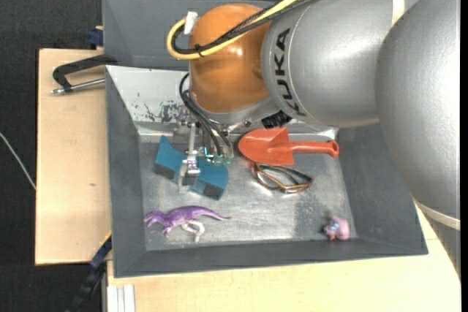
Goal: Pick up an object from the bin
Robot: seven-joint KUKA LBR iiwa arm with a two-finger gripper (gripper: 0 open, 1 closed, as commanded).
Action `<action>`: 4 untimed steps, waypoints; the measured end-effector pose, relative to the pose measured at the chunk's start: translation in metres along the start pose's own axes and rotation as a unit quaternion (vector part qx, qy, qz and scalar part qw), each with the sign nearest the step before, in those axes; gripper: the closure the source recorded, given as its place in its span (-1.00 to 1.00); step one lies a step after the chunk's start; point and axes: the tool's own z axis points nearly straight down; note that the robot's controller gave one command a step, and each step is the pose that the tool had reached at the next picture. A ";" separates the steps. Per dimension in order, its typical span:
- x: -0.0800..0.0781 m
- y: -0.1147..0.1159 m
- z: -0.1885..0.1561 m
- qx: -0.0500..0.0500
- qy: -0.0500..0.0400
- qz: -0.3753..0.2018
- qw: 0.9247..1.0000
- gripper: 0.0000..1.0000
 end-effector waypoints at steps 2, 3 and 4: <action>-0.007 0.000 0.042 -0.002 -0.007 0.035 0.999 -1.00; -0.022 0.009 0.079 -0.001 -0.009 -0.009 1.000 -1.00; -0.007 0.014 0.099 -0.003 -0.008 0.169 0.986 1.00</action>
Offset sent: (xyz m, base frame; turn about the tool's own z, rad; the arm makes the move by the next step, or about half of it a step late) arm 0.0077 0.0010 -0.1067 0.1544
